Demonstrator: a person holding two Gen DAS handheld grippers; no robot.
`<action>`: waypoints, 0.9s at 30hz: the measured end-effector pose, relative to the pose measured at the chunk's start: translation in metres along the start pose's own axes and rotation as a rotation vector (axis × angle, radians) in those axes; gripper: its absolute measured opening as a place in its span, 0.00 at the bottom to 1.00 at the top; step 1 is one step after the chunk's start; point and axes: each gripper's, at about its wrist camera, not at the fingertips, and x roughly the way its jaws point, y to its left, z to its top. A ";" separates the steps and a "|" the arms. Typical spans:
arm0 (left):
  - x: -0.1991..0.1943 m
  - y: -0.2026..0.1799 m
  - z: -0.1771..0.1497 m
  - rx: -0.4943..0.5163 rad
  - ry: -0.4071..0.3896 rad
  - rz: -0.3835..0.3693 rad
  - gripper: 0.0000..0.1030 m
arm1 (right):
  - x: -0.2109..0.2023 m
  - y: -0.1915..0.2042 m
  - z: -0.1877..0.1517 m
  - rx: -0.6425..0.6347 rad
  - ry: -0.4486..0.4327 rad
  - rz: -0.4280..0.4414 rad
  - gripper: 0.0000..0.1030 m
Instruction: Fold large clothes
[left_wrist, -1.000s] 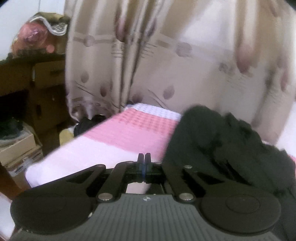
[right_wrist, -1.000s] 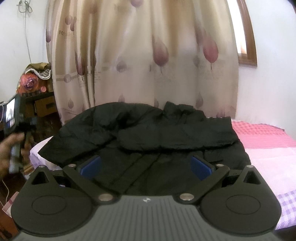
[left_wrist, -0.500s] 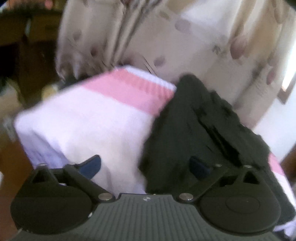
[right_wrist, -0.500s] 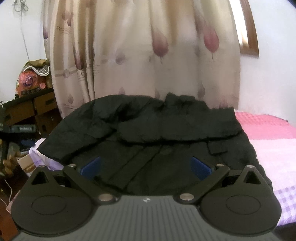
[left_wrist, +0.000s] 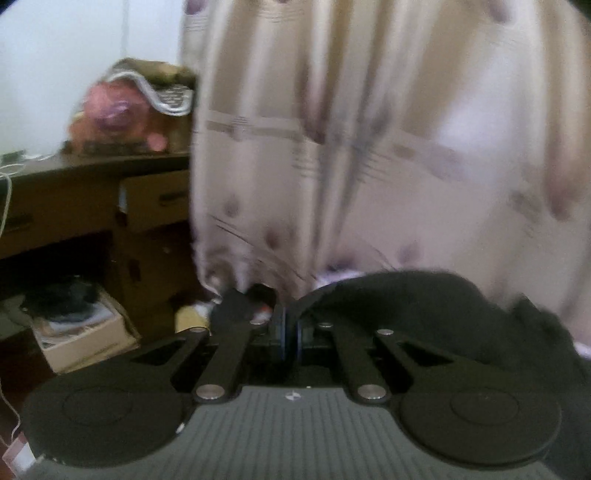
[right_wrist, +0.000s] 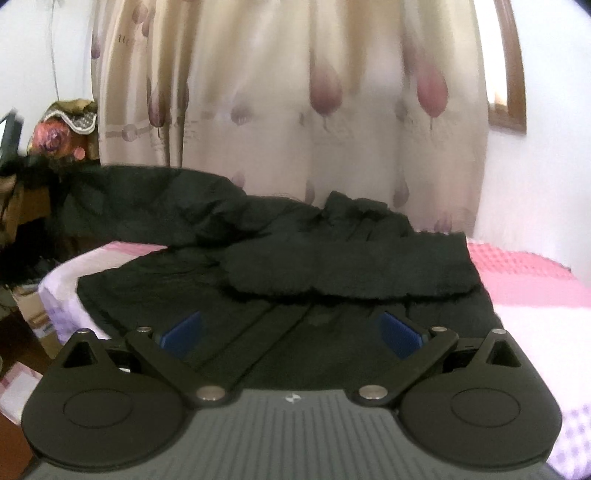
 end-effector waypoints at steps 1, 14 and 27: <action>0.018 0.000 0.009 -0.011 0.016 0.027 0.08 | 0.005 0.000 0.002 -0.017 -0.001 -0.006 1.00; 0.088 -0.023 -0.013 0.067 -0.122 0.169 0.90 | 0.109 0.044 0.033 -0.376 -0.024 0.082 1.00; 0.019 -0.081 -0.131 0.141 0.046 -0.196 0.98 | 0.237 0.065 0.023 -0.538 0.142 0.042 0.15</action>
